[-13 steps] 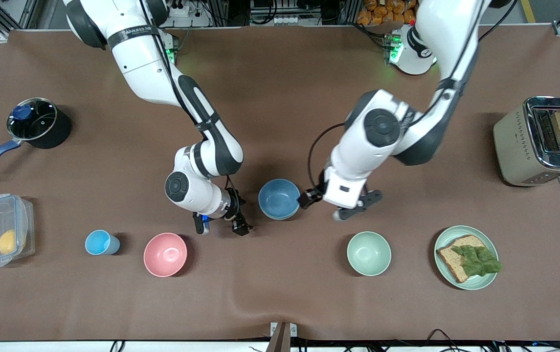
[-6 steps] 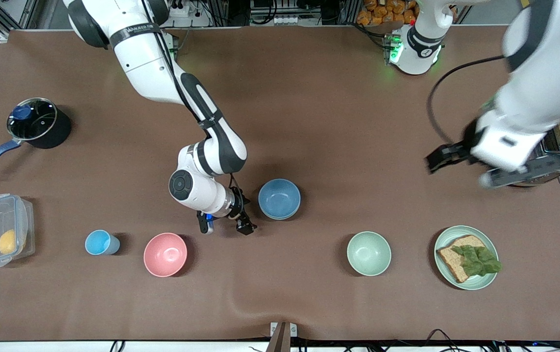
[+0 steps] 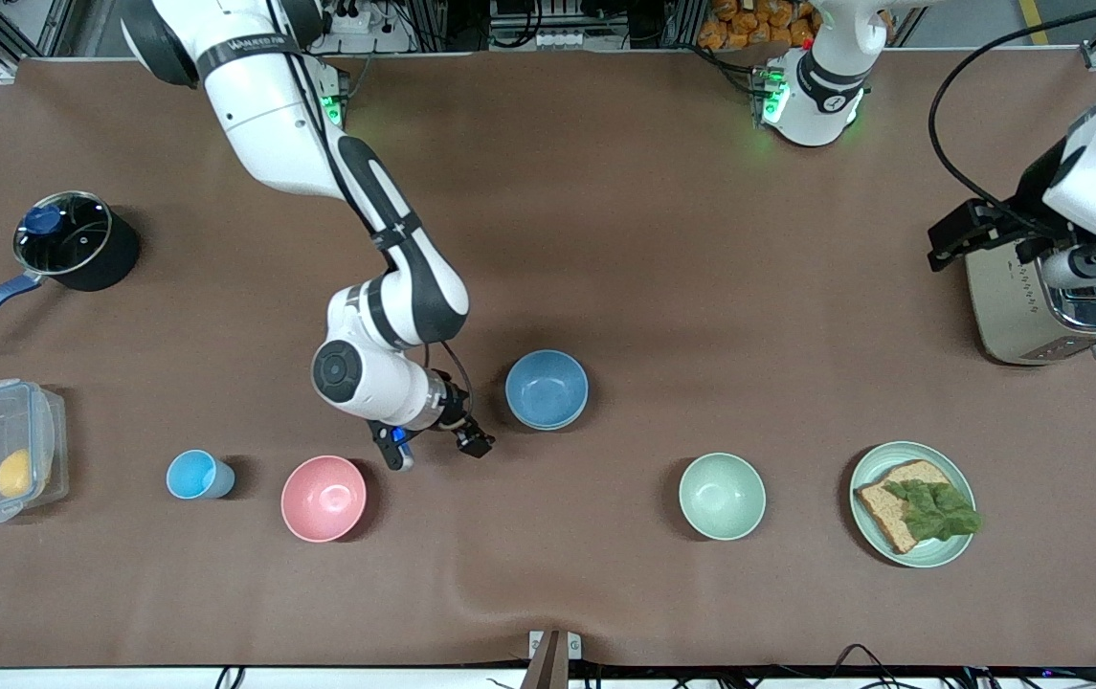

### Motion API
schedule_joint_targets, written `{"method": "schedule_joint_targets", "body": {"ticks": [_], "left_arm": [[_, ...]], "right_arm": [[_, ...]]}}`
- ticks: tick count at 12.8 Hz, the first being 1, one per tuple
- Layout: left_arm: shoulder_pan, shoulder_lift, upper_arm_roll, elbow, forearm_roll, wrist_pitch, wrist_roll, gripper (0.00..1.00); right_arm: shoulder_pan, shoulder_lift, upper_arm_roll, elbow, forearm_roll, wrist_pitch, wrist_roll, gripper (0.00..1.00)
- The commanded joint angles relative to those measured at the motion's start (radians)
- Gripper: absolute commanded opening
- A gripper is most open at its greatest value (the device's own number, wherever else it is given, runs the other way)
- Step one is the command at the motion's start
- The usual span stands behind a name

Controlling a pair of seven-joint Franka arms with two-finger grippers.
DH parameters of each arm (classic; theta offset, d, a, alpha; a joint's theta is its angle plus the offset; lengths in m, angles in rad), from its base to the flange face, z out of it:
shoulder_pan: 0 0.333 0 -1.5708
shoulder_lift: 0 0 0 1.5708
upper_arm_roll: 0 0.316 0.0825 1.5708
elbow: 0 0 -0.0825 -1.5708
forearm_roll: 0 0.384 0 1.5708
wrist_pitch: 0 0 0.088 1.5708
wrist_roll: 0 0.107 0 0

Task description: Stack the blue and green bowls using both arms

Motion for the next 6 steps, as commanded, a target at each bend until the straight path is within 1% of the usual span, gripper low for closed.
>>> {"method": "schedule_joint_targets", "body": {"ticks": [1,3,6], "left_arm": [[0.009,-0.037,-0.003,-0.038,-0.007,-0.028,0.022,1.0],[0.012,-0.037,-0.006,-0.038,-0.007,-0.031,0.023,1.0],[0.008,-0.039,-0.009,-0.038,-0.009,-0.045,0.03,1.0]], "right_arm": [[-0.03,-0.074,-0.091,-0.022,-0.018,-0.193,-0.203,1.0],[-0.033,-0.097,-0.183,-0.023,-0.018,-0.315,-0.355,1.0],[-0.036,-0.139,-0.335,-0.038,-0.018,-0.484,-0.646,1.0]]}}
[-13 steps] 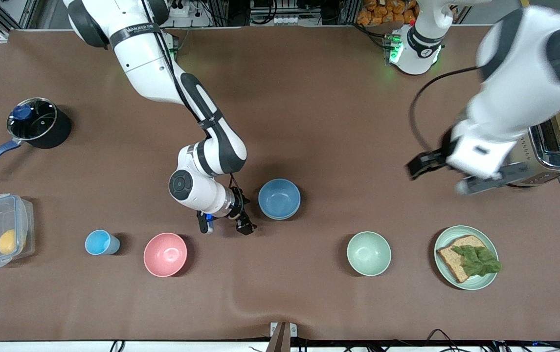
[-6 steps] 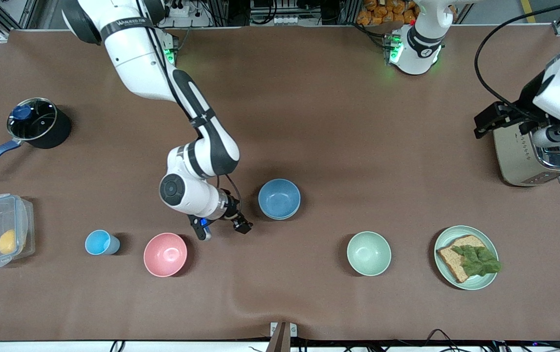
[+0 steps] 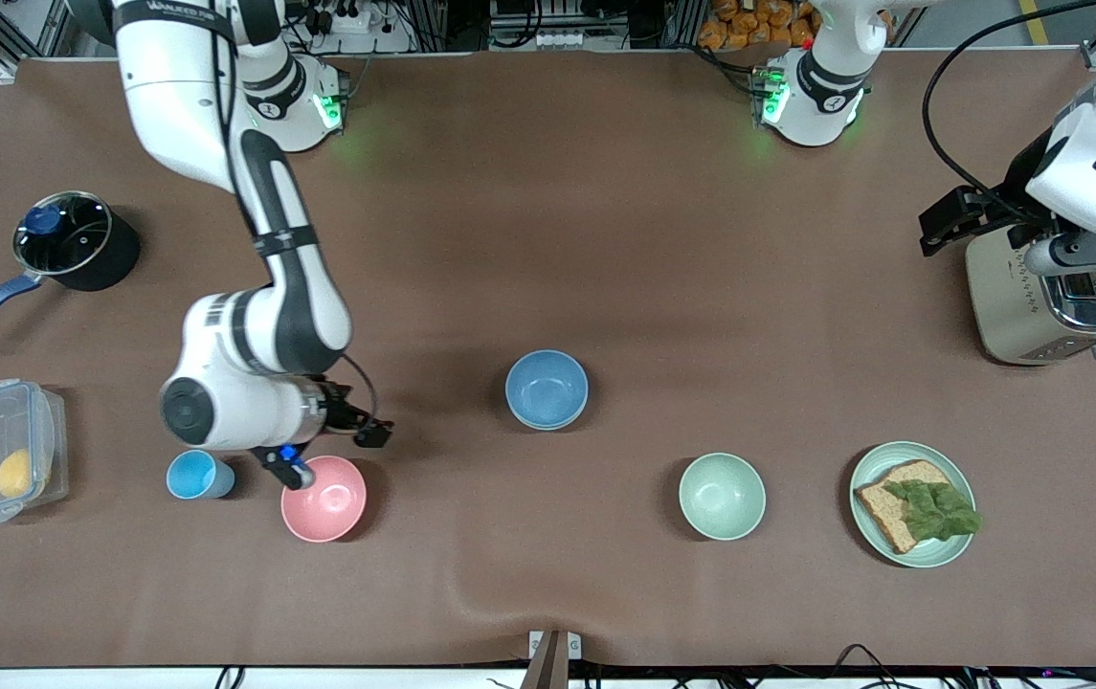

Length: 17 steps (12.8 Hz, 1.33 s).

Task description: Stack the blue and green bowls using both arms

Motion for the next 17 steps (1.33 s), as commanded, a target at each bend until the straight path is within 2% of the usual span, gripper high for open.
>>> {"method": "schedule_joint_targets", "body": {"ticks": [1,3,6,7,8,10,11,12,13,17], "left_arm": [[0.008,-0.026,-0.005,-0.017,-0.007,-0.027,0.032,1.0],[0.014,-0.023,-0.004,-0.015,-0.007,-0.05,0.102,1.0],[0.015,-0.024,0.006,-0.012,0.005,-0.051,0.121,1.0],[0.015,-0.023,0.009,-0.009,0.008,-0.051,0.121,1.0],[0.017,-0.021,0.009,0.0,0.008,-0.051,0.118,1.0],[0.02,-0.015,0.009,0.011,0.008,-0.051,0.116,1.0],[0.02,-0.015,0.009,0.011,0.01,-0.051,0.116,1.0],[0.02,-0.014,0.009,0.009,0.008,-0.051,0.116,1.0],[0.02,-0.014,0.009,0.009,0.008,-0.053,0.115,1.0],[0.02,-0.015,0.009,0.009,0.008,-0.06,0.116,1.0]], "right_arm": [[0.02,-0.092,-0.104,-0.062,-0.013,-0.093,-0.189,1.0],[0.018,-0.213,-0.133,-0.134,-0.049,-0.098,-0.292,1.0],[0.008,-0.342,-0.131,-0.142,-0.215,-0.125,-0.328,1.0],[-0.03,-0.374,-0.085,-0.14,-0.248,-0.14,-0.328,1.0],[-0.128,-0.424,0.025,-0.14,-0.297,-0.156,-0.328,1.0],[-0.295,-0.498,0.244,-0.145,-0.452,-0.182,-0.328,1.0],[-0.366,-0.529,0.321,-0.145,-0.482,-0.203,-0.331,1.0],[-0.411,-0.564,0.36,-0.154,-0.49,-0.222,-0.368,1.0],[-0.437,-0.615,0.371,-0.174,-0.505,-0.223,-0.444,1.0],[-0.491,-0.705,0.377,-0.212,-0.545,-0.226,-0.566,1.0]]}}
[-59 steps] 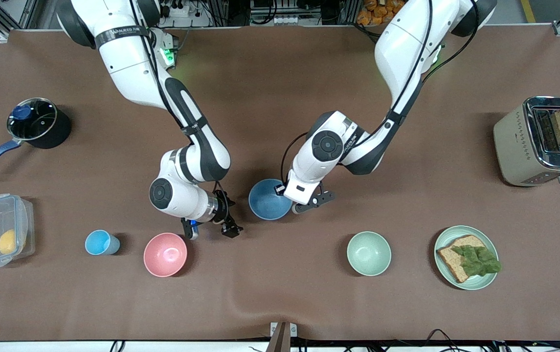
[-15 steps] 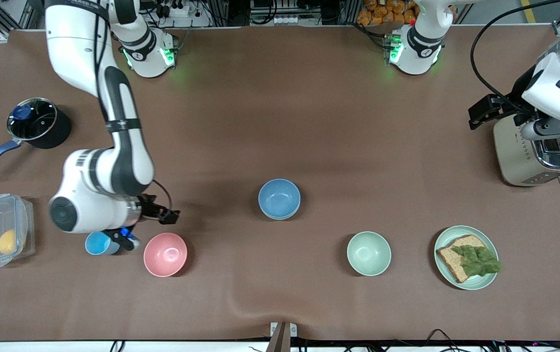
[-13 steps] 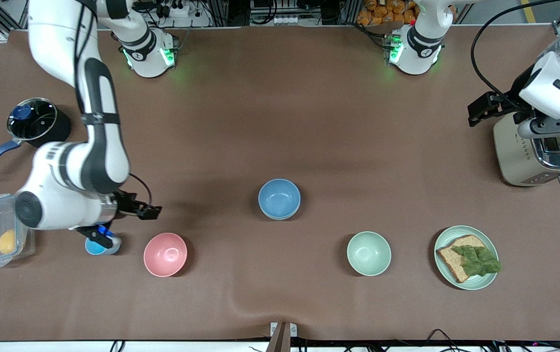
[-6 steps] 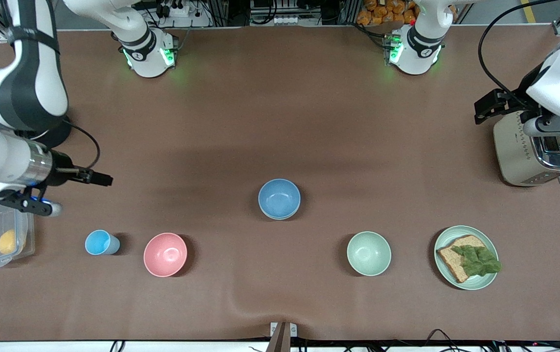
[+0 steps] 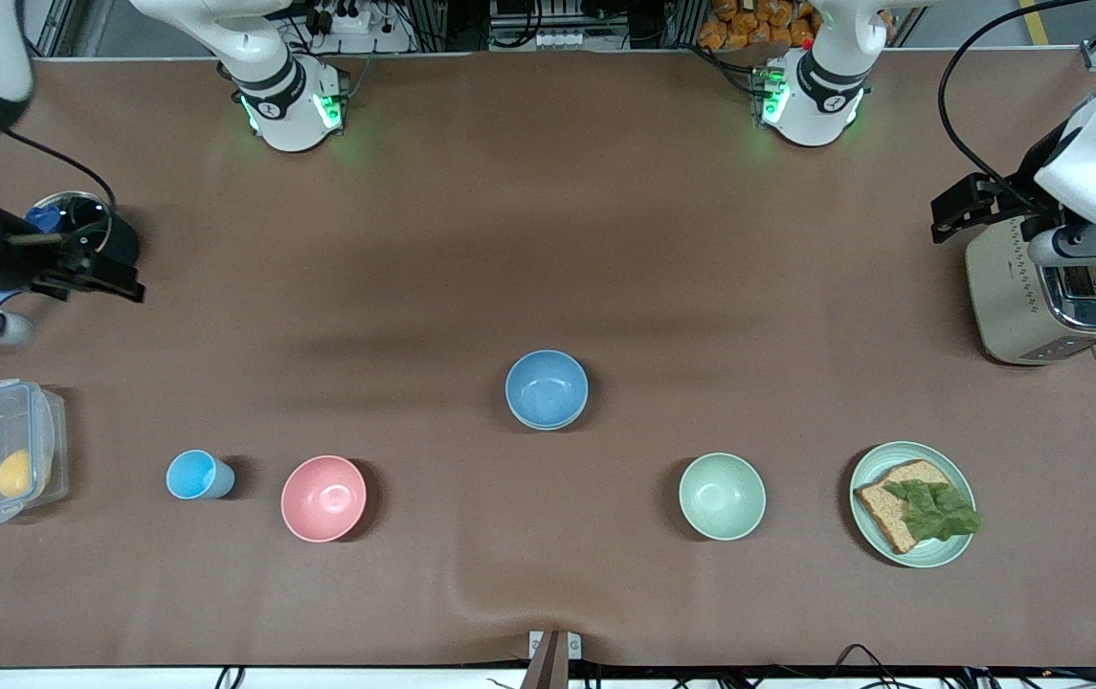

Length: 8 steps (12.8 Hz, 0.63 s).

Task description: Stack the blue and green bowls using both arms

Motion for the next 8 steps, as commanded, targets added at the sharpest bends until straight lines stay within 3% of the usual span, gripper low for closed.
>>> {"method": "schedule_joint_targets", "body": {"ticks": [1,8], "left_arm": [[0.008,-0.01,-0.006,0.005,0.008,-0.018,0.02,1.0],[0.01,-0.01,-0.004,0.004,0.008,-0.018,0.023,1.0]], "right_arm": [[-0.031,-0.063,0.051,-0.057,-0.097,0.003,-0.018,1.0],[-0.062,-0.08,0.065,-0.05,-0.107,-0.003,-0.013,1.0]]}}
